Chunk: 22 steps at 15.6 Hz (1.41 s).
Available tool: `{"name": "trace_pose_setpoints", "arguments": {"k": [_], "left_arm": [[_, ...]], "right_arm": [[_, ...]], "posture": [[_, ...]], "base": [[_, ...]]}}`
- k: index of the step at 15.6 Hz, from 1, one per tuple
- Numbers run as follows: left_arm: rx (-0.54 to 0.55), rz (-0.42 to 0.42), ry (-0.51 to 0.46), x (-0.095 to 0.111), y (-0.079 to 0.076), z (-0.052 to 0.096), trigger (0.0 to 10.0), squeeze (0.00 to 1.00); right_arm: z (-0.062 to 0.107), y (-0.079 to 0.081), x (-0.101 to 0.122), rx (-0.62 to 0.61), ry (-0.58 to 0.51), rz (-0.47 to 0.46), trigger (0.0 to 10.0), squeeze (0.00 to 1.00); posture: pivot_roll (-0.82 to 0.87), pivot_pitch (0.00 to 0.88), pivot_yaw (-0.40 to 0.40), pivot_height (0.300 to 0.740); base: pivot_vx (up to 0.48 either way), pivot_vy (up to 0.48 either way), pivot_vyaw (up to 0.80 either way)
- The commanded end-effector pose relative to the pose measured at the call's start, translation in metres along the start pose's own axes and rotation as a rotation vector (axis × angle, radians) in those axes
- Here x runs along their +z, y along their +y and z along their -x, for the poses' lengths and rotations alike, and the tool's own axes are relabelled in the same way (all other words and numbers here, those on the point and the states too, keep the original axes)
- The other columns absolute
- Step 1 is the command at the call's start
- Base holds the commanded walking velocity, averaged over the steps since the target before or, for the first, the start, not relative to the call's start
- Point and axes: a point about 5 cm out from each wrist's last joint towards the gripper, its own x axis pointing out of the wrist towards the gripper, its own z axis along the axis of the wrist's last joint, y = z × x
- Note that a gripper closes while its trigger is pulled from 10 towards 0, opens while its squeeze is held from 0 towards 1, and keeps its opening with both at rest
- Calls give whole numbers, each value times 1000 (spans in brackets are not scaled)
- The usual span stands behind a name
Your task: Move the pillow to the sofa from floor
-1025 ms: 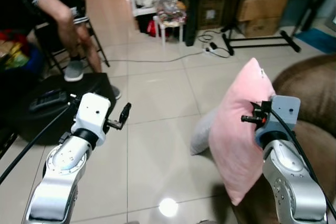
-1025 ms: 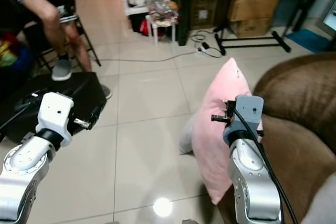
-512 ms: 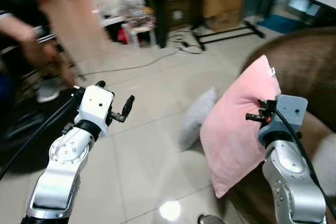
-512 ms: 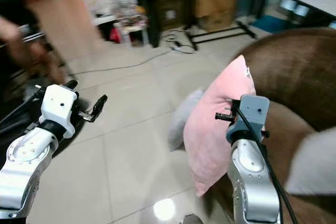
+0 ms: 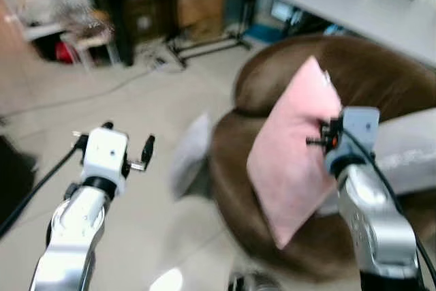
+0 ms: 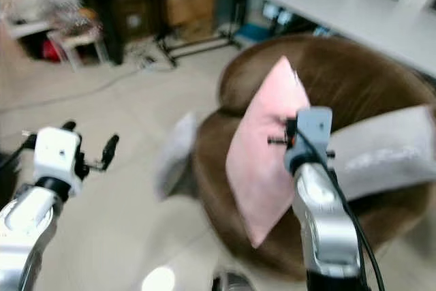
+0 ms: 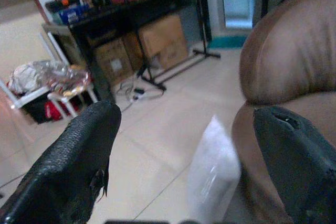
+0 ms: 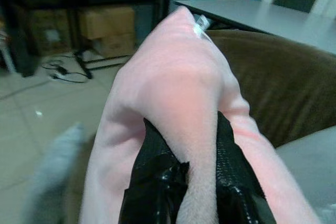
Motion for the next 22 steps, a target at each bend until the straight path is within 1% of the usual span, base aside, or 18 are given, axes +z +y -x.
{"name": "trace_pose_setpoints", "arguments": {"k": [1, 3, 4, 5, 8, 9, 10, 12, 13, 14, 18, 20, 22], "left_arm": [[3, 7, -2, 0, -3, 2, 10000, 0], [-16, 4, -4, 1, -6, 1, 10000, 0], [-30, -2, -9, 1, -8, 0, 10000, 0], [-41, -3, -18, 3, -10, 0, 10000, 0], [-46, 0, -23, 4, -10, 0, 10000, 0], [-43, 3, -30, 4, -10, 0, 10000, 0], [-40, 0, -39, 6, -9, 1, 10000, 0], [-41, 0, -48, 7, -9, 2, 10000, 0], [-52, 9, -60, 9, -9, 3, 10000, 0], [-55, 12, -65, 10, -9, 4, 10000, 0], [-66, 20, -72, 11, -7, 3, 10000, 0], [-69, 21, -74, 11, -7, 3, 10000, 0], [-70, 22, -78, 12, -6, 4, 10000, 0]], "right_arm": [[-1, 0, 12, 25, -43, -12, 10000, 0], [3, 2, 12, 35, -52, 23, 10000, 0], [6, 2, 12, 39, -53, 16, 10000, 0], [9, 2, 10, 45, -44, -19, 10000, 0], [12, 4, 10, 63, -53, -20, 10000, 0], [13, 9, 11, 97, -57, 5, 10000, 0], [13, 13, 12, 143, -64, -6, 10000, 0], [14, 18, 13, 184, -70, -18, 10000, 0], [15, 23, 13, 227, -69, -30, 10000, 0], [15, 25, 13, 238, -69, -32, 10000, 0], [17, 25, 12, 233, -76, -40, 10000, 0], [18, 27, 13, 253, -80, -10, 10000, 0], [20, 31, 14, 291, -87, -3, 10000, 0]], "posture": [[-15, 0, -56, 740], [-31, 0, -34, 740], [-34, 0, -28, 740], [-45, 0, -10, 740], [-47, 0, -6, 740], [-47, 0, -6, 740], [-37, 0, -14, 740], [-30, 0, -18, 740], [-28, 0, -17, 740], [-28, 0, -17, 740], [-26, 0, -6, 740], [-26, 0, -5, 740], [-26, 0, -5, 740]], "base": [[0, 0, -800], [0, 0, -800], [0, 0, -800], [0, 0, -800], [0, 0, -800], [0, 0, -800], [0, 0, 0], [0, 0, 0], [0, 0, 0], [0, 0, 0], [274, 0, 0], [277, 0, 0], [279, 0, 800]]}}
